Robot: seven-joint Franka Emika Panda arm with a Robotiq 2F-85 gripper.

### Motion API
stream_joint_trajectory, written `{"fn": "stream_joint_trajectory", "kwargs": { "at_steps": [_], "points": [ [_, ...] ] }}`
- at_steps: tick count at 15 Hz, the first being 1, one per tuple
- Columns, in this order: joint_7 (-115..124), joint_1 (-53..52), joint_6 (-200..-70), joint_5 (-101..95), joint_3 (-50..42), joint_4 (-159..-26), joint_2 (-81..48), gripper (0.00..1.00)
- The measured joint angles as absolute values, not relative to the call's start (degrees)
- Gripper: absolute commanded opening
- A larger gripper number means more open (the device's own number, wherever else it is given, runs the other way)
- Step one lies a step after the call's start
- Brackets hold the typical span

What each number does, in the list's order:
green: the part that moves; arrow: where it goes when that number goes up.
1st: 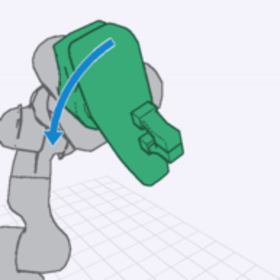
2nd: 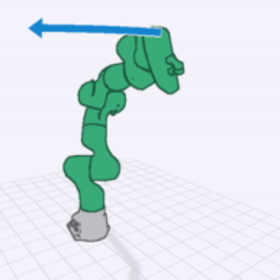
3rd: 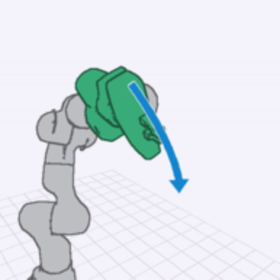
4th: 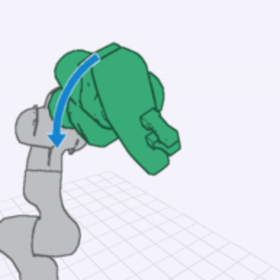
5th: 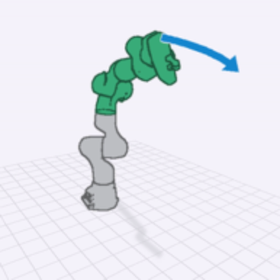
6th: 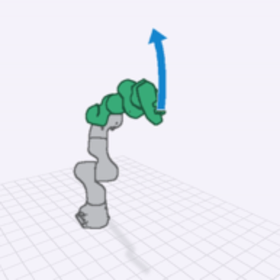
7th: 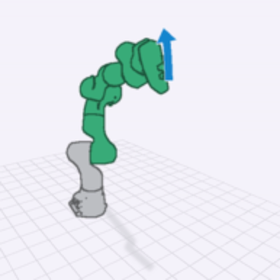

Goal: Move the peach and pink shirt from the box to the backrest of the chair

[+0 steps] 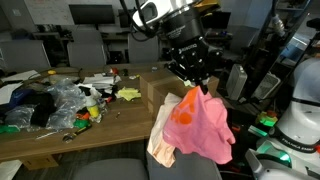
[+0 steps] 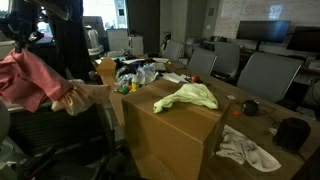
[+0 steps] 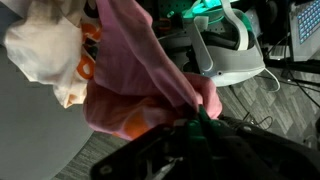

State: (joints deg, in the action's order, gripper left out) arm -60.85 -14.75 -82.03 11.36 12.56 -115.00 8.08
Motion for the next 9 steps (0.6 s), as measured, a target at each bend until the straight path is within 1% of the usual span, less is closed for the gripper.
{"fn": "stream_joint_trajectory", "kwargs": {
  "at_steps": [9],
  "points": [
    [-58.16, -14.67, -84.63, 4.83, 12.58, -118.36, 7.42, 0.01]
  ]
}}
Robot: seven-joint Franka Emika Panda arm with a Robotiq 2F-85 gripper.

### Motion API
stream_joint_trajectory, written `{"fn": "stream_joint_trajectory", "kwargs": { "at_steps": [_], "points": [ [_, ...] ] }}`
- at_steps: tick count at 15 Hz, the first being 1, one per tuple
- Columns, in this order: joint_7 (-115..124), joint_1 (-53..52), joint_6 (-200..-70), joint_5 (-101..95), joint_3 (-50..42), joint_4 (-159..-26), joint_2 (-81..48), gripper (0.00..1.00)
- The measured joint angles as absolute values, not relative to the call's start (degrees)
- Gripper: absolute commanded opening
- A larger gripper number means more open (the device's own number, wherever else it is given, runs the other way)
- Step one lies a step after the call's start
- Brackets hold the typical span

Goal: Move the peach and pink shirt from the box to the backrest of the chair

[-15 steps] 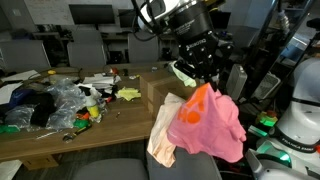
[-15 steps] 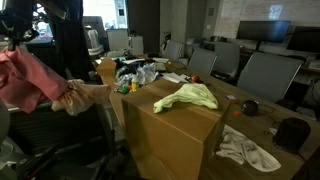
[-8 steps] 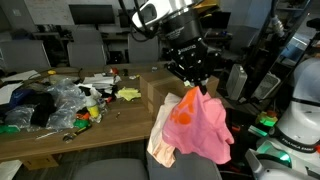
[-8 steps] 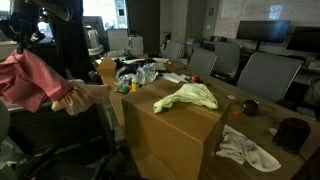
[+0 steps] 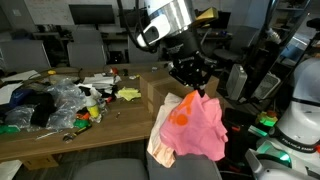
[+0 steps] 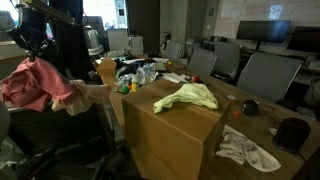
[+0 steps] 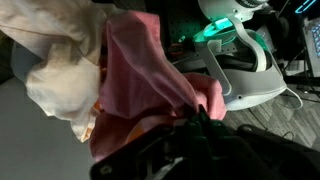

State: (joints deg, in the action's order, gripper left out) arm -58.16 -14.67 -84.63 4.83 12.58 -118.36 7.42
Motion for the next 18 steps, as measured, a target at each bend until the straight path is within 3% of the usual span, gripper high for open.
{"fn": "stream_joint_trajectory", "kwargs": {
  "at_steps": [18],
  "points": [
    [-43.87, -14.18, -92.84, -5.67, 12.16, -123.87, 7.42, 0.01]
  ]
}}
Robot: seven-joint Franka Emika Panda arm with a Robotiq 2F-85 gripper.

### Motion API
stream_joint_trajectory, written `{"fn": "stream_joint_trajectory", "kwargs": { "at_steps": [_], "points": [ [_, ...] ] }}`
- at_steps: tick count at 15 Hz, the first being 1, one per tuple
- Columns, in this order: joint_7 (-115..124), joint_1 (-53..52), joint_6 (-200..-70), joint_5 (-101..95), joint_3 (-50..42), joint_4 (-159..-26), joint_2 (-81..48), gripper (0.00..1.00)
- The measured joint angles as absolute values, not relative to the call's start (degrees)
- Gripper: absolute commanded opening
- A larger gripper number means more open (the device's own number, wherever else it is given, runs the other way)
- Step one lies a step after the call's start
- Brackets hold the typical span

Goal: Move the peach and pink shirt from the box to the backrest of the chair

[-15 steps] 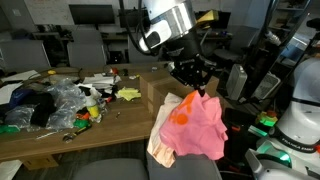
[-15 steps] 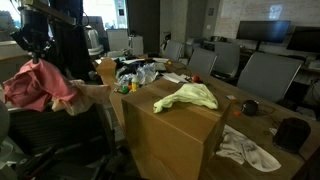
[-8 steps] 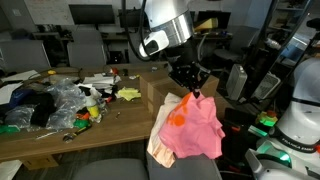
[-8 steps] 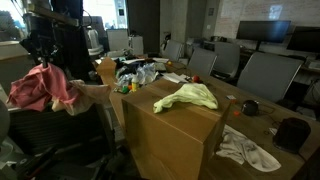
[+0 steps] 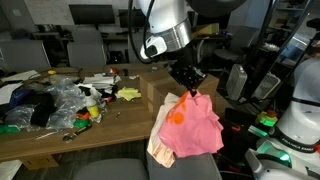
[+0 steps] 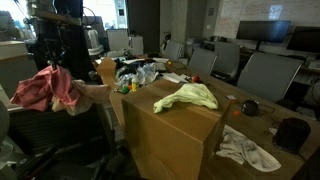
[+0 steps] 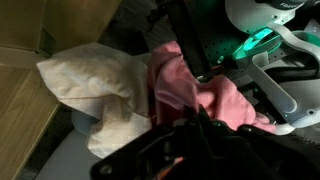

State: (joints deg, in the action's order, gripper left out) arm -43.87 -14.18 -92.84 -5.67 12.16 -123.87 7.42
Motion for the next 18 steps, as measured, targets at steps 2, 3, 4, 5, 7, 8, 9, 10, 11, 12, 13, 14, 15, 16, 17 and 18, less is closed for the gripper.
{"fn": "stream_joint_trajectory", "kwargs": {
  "at_steps": [2, 3, 4, 5, 7, 8, 9, 10, 11, 12, 13, 14, 15, 16, 17, 18],
  "points": [
    [-42.29, -14.16, -93.06, -6.31, 11.98, -124.07, 7.42, 0.01],
    [-41.66, -14.16, -93.13, -6.53, 11.91, -124.14, 7.42, 0.29],
    [-41.11, -14.16, -93.24, -6.61, 11.86, -124.2, 7.42, 0.31],
    [-40.52, -14.16, -93.36, -6.73, 11.84, -124.25, 7.43, 0.36],
    [-39.47, -14.15, -93.54, -7.06, 11.83, -124.29, 7.43, 0.52],
    [-39.03, -14.15, -93.59, -7.35, 11.83, -124.3, 7.44, 0.59],
    [-38.63, -14.15, -93.62, -7.62, 11.83, -124.31, 7.44, 0.68],
    [-38.25, -14.15, -93.62, -7.79, 11.83, -124.31, 7.44, 0.74],
    [-37.81, -14.16, -93.65, -7.91, 11.83, -124.32, 7.45, 0.81],
    [-37.37, -14.15, -93.66, -8.1, 11.83, -124.32, 7.48, 0.9],
    [-36.91, -14.16, -93.66, -8.7, 11.83, -124.32, 7.53, 0.96],
    [-36.1, -14.15, -93.68, -10.07, 11.83, -124.32, 7.64, 1.0],
    [-35.14, -14.15, -93.76, -11.72, 11.82, -124.31, 7.78, 1.0],
    [-33.96, -14.11, -93.89, -13.52, 11.81, -124.27, 7.94, 1.0],
    [-32.48, -14.02, -93.98, -15.6, 11.77, -124.19, 8.17, 1.0],
    [-31.09, -13.86, -93.99, -17.61, 11.71, -124.07, 8.45, 1.0]
  ]
}}
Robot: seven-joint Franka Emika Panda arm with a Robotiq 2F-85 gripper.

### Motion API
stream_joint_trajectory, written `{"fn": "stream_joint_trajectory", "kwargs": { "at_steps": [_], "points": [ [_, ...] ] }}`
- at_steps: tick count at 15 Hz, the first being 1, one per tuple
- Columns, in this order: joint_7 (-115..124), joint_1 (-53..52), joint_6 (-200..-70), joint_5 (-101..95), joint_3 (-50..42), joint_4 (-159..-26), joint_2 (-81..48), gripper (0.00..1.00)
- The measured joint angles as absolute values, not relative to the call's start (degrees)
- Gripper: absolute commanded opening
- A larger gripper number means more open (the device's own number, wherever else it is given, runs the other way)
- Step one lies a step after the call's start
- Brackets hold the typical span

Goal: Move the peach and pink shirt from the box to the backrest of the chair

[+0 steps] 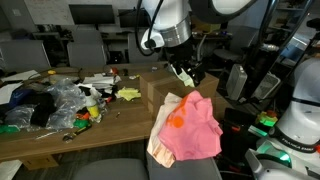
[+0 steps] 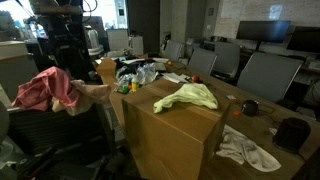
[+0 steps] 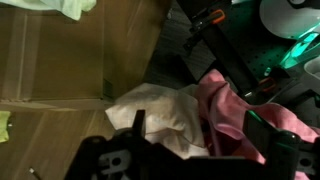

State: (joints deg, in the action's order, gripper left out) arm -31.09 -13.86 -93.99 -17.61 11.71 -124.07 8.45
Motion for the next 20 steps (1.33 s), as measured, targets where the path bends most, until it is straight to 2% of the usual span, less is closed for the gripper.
{"fn": "stream_joint_trajectory", "kwargs": {
  "at_steps": [7, 20],
  "points": [
    [-21.01, -9.89, -94.77, -28.96, 8.62, -122.28, 11.67, 1.0],
    [-15.44, 2.19, -97.9, -23.64, -5.85, -120.68, 15.55, 1.0]
  ]
}}
